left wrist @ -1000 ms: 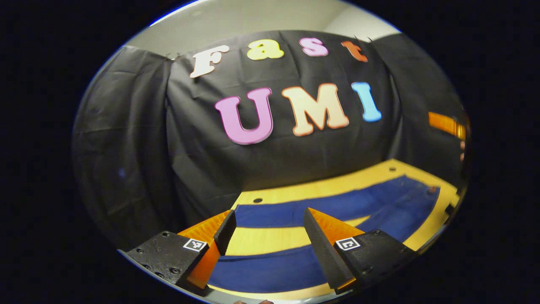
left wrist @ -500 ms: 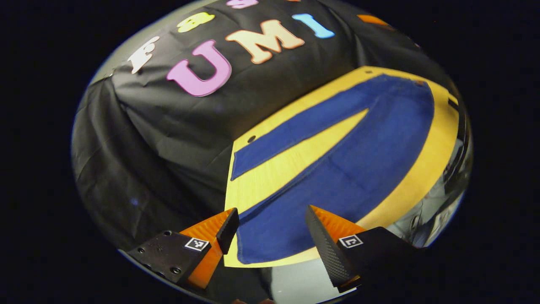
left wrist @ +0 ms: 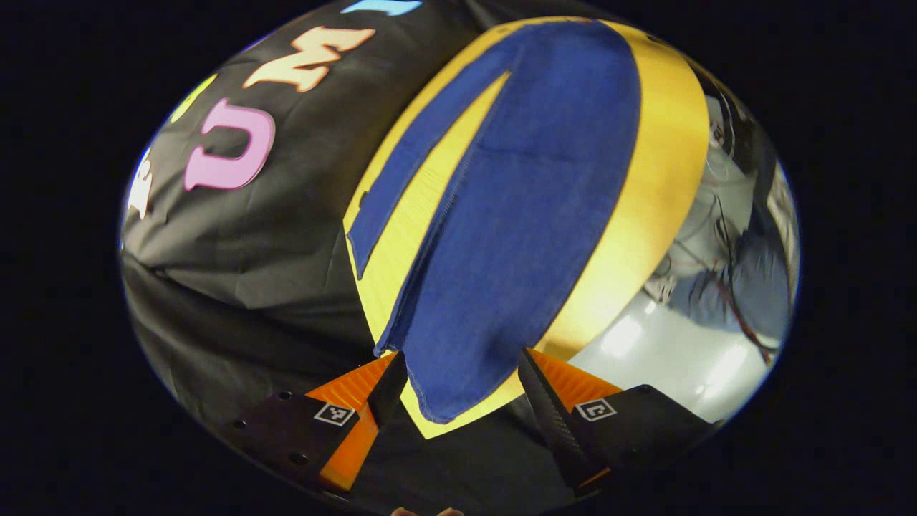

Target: Grasp the waist and the cuffs of the jeans and fold them to make the two legs overlap; first hold the waist and fold one-third of the jeans toward the cuffs, then hold the cuffs and fold the remaining one-third in the same direction to finish folding.

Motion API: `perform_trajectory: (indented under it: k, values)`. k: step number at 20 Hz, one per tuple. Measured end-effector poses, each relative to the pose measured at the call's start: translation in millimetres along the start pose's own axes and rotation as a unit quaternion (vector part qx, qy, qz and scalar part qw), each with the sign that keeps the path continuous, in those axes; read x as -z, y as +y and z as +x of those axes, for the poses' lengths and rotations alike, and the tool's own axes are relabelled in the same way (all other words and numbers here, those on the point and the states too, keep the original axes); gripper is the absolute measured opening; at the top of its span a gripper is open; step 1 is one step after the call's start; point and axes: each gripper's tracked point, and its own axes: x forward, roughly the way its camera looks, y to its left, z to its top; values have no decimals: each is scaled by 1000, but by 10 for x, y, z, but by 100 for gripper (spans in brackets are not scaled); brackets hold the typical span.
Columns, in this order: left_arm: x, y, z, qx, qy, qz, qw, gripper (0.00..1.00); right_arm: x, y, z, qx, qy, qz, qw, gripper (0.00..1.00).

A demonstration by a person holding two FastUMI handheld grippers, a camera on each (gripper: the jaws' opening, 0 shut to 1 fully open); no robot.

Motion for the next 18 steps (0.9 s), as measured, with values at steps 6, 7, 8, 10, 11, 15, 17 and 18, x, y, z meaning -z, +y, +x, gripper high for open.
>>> perform_trajectory:
  k: [6,7,8,10,11,15,17,18]
  values:
    - [33,-145,131,39,0,37,999,92,113,-118,50,14,14,-15,1000,98]
    - [27,-124,130,37,-1,40,999,95,145,-122,57,16,18,-16,1000,97]
    - [18,-120,143,36,1,43,998,95,148,-133,61,19,18,-17,1000,98]
    - [-7,-109,178,32,-1,48,998,95,131,-138,47,22,16,-18,999,98]
    - [7,-128,194,35,0,52,998,94,155,-124,50,23,16,-18,999,98]
    - [-115,-108,332,51,-16,71,996,81,239,-84,53,21,24,-21,999,98]
    - [-169,-103,400,63,-24,78,995,74,305,-88,54,25,29,-19,999,98]
    - [-207,-120,431,71,-26,78,994,70,344,-98,59,27,33,-17,999,98]
